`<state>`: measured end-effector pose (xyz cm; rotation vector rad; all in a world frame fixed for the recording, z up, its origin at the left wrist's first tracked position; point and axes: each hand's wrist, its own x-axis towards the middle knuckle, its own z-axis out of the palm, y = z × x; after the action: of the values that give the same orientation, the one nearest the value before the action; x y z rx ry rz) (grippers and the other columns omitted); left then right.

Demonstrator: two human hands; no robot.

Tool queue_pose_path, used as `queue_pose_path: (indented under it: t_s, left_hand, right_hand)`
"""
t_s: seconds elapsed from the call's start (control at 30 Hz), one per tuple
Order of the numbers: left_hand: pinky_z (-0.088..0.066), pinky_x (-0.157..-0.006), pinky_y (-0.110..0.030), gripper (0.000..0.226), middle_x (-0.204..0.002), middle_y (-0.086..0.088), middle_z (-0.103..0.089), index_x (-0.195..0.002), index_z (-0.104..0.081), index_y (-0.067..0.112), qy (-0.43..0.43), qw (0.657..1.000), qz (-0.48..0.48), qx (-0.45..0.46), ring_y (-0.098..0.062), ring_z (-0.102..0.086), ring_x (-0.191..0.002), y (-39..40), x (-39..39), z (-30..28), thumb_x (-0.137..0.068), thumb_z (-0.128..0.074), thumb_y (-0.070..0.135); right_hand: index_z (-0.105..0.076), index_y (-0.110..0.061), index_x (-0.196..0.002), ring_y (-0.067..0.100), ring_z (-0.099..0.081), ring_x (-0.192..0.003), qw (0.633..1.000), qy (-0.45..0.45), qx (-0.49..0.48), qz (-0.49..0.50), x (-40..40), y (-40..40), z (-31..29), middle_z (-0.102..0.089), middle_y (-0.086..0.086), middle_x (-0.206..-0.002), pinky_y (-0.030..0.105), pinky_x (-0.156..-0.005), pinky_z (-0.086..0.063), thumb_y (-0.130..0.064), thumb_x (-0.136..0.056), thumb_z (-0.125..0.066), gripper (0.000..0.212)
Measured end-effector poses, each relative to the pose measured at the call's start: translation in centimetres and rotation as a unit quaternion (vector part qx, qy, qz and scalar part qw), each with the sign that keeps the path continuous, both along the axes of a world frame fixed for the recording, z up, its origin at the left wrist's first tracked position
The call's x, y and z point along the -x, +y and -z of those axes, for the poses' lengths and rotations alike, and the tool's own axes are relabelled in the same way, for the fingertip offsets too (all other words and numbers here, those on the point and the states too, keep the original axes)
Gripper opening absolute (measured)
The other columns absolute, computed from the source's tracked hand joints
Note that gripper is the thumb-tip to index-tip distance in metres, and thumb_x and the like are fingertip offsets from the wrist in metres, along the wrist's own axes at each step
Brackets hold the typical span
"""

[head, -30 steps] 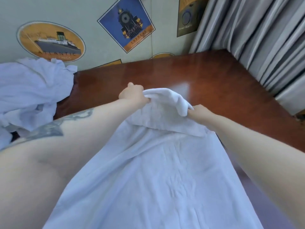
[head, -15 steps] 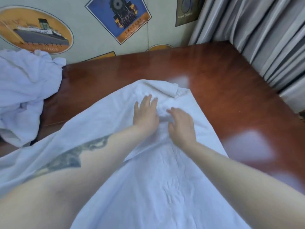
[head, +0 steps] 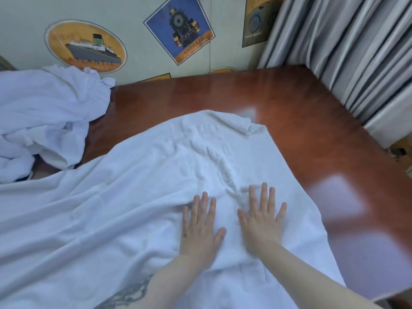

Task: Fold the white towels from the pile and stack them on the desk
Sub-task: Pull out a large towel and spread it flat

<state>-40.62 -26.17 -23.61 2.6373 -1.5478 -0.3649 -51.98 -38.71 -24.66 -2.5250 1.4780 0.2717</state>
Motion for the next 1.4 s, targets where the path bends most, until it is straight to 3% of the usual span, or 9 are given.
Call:
queue_pose_path:
  t_s: [0.13,0.3,0.4,0.6,0.8,0.97,1.1,1.2,1.4]
  left_hand:
    - [0.023,-0.115,-0.042,0.083,-0.152,0.002,0.039,-0.153,0.017,0.023,0.003,0.996,-0.072,-0.05,-0.018,0.041,-0.139,4.0,-1.0,0.7,-0.094,-0.026,0.064]
    - [0.019,-0.114,-0.045,0.08,-0.148,0.005,0.046,-0.141,0.034,0.039,0.007,0.978,-0.188,-0.093,-0.016,0.042,-0.137,11.1,-2.1,1.4,-0.073,0.013,0.076]
    - [0.009,-0.116,-0.054,0.073,-0.157,0.009,0.032,-0.136,0.038,0.044,0.02,0.975,-0.192,-0.108,-0.016,0.03,-0.145,12.0,-3.5,1.8,-0.084,-0.002,0.077]
    - [0.008,-0.113,-0.062,0.074,-0.159,0.009,0.029,-0.149,0.016,0.047,0.074,0.98,-0.156,-0.101,-0.019,0.027,-0.146,7.6,-6.4,1.4,-0.094,-0.028,0.069]
    - [0.003,-0.114,-0.063,0.074,-0.16,0.009,0.025,-0.153,0.006,0.045,0.147,0.97,-0.138,-0.137,-0.02,0.023,-0.148,5.3,-8.5,-1.2,-0.098,-0.045,0.046]
    - [-0.005,-0.119,-0.053,0.064,-0.164,0.006,0.012,-0.156,-0.007,0.031,0.177,0.956,-0.209,-0.107,-0.016,0.01,-0.151,9.5,-6.8,-2.3,-0.102,-0.04,0.031]
    - [0.003,-0.119,-0.048,0.068,-0.162,0.008,0.019,-0.155,0.006,0.034,0.117,0.936,-0.319,-0.098,-0.019,0.017,-0.15,18.7,-3.1,0.2,-0.101,-0.031,0.053]
    - [0.002,-0.12,-0.048,0.073,-0.162,0.007,0.02,-0.155,0.007,0.035,0.119,0.919,-0.359,-0.114,-0.021,0.018,-0.149,23.8,-2.6,0.0,-0.099,-0.035,0.055]
    - [0.0,-0.12,-0.048,0.08,-0.161,0.006,0.024,-0.154,0.008,0.04,0.177,0.888,-0.407,-0.12,-0.026,0.02,-0.149,32.7,-3.1,-0.8,-0.094,-0.042,0.056]
  right_hand:
    - [0.015,-0.038,-0.148,0.022,0.026,-0.146,0.994,-0.033,-0.005,-0.104,0.8,5.7,-0.5,0.024,0.002,-0.16,0.06,-0.112,0.013,-0.057,-0.095,-0.018,0.066]
    - [0.04,-0.057,-0.129,0.01,0.05,-0.129,0.99,0.012,-0.059,-0.131,1.5,3.5,1.5,0.052,-0.015,-0.14,0.063,-0.102,0.023,-0.069,-0.085,0.003,0.059]
    - [0.031,-0.062,-0.133,0.009,0.041,-0.137,0.987,0.031,-0.082,-0.132,1.5,-0.7,0.9,0.052,-0.021,-0.137,0.068,-0.106,0.015,-0.068,-0.091,-0.011,0.06]
    - [-0.001,-0.044,-0.153,0.023,0.021,-0.148,0.99,0.054,-0.08,-0.105,-1.5,-1.5,-2.2,0.022,-0.003,-0.161,0.063,-0.116,0.002,-0.044,-0.097,-0.034,0.065]
    - [-0.041,-0.024,-0.148,0.026,-0.029,-0.144,0.908,-0.059,-0.019,-0.415,-1.7,12.9,-1.4,-0.034,0.003,-0.156,0.049,-0.111,-0.015,-0.064,-0.079,-0.05,0.08]
    - [0.023,-0.048,-0.145,0.016,0.037,-0.14,0.906,0.037,-0.107,-0.409,-2.7,9.3,-0.6,0.036,-0.013,-0.154,0.054,-0.113,0.02,-0.087,-0.072,-0.033,0.1]
    - [0.008,-0.037,-0.153,0.024,0.024,-0.147,0.919,0.077,-0.154,-0.355,-6.2,11.1,-3.2,0.026,-0.002,-0.16,0.058,-0.115,0.004,-0.064,-0.067,-0.066,0.117]
    - [-0.015,-0.026,-0.152,0.02,-0.004,-0.149,0.918,0.021,-0.143,-0.37,-7.9,16.3,-4.4,-0.003,0.0,-0.162,0.045,-0.118,-0.015,-0.041,-0.082,-0.057,0.083]
    - [-0.003,-0.037,-0.155,0.021,0.01,-0.15,0.854,0.042,-0.16,-0.494,-9.8,26.8,-4.7,0.01,-0.004,-0.163,0.044,-0.12,-0.002,-0.047,-0.095,-0.044,0.073]
